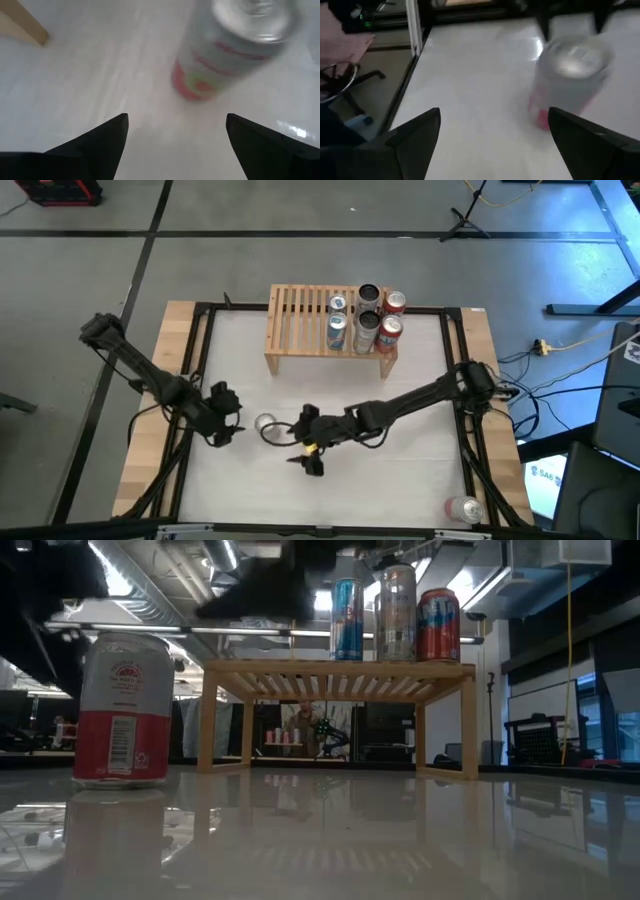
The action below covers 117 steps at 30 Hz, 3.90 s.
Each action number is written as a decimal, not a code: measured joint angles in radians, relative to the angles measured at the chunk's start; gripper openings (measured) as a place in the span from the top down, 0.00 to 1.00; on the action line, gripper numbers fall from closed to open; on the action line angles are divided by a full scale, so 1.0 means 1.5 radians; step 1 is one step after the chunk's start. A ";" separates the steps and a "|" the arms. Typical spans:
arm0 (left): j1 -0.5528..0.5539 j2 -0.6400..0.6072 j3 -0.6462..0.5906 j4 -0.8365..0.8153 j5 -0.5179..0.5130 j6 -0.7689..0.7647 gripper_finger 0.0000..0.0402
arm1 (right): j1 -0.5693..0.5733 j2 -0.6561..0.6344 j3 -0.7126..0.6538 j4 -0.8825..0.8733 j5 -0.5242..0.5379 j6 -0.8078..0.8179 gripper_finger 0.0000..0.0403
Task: Place canned beverage on shelf
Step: Put the top pink soda can on the shelf
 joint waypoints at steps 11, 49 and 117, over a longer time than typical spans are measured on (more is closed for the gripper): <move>0.062 0.000 -0.087 0.103 -0.067 -0.041 0.19 | 0.000 0.102 0.001 0.144 -0.023 0.018 0.11; 0.030 0.013 -0.087 0.247 -0.001 -0.024 0.19 | -0.059 0.122 0.018 0.038 -0.021 0.015 0.11; 0.076 0.237 0.136 0.154 0.076 0.188 0.19 | 0.005 -0.041 0.018 -0.289 0.082 0.108 0.11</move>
